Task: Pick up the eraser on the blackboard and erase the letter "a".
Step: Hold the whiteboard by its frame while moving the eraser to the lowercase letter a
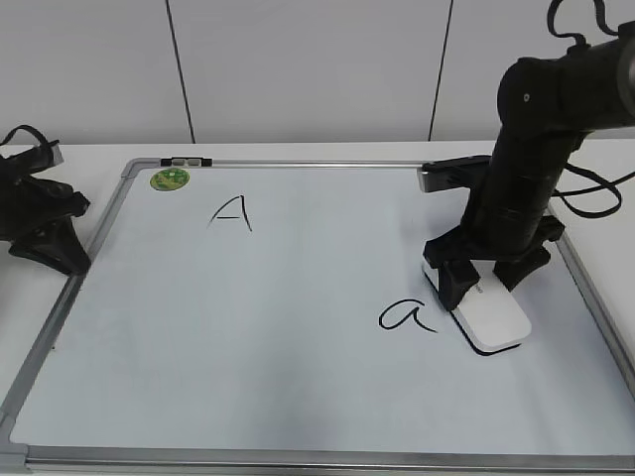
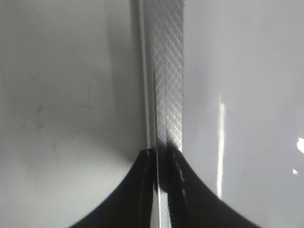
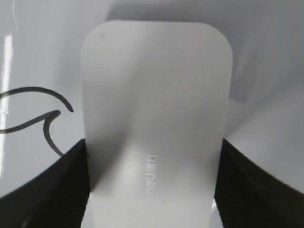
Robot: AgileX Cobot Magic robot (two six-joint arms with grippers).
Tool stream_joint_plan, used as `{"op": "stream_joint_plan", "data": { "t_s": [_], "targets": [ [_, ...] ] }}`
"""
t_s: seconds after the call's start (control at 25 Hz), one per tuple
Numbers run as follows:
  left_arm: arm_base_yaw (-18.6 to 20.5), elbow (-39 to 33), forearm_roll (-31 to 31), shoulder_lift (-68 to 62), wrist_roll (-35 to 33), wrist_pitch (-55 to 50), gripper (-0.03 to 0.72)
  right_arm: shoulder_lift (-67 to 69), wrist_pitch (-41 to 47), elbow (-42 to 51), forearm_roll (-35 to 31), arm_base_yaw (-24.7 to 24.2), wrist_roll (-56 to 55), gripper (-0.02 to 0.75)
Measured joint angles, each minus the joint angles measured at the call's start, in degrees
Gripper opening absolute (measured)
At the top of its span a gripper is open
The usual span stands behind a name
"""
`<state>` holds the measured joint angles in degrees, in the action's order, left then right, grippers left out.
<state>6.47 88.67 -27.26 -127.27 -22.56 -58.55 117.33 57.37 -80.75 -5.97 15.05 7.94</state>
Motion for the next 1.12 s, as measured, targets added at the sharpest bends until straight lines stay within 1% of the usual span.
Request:
{"op": "stream_joint_plan", "data": {
  "t_s": [0.2,0.48,0.76,0.92,1.12],
  "targets": [
    [0.0,0.0,0.0,0.0,0.0,0.04,0.049,1.8,1.64,-2.85,0.91,2.09,0.0,0.531],
    [0.0,0.0,0.0,0.0,0.0,0.04,0.049,4.28,2.24,-7.18,0.9,8.44,0.11,0.531],
    [0.08,0.0,0.0,0.0,0.0,0.13,0.049,7.16,5.27,-12.18,0.08,13.89,0.85,0.531],
    [0.08,0.0,0.0,0.0,0.0,0.13,0.049,7.93,5.89,-13.68,-0.62,15.48,1.07,0.531],
    [0.08,0.0,0.0,0.0,0.0,0.13,0.049,8.3,6.69,-14.47,-0.13,15.69,1.07,0.531]
  ]
}}
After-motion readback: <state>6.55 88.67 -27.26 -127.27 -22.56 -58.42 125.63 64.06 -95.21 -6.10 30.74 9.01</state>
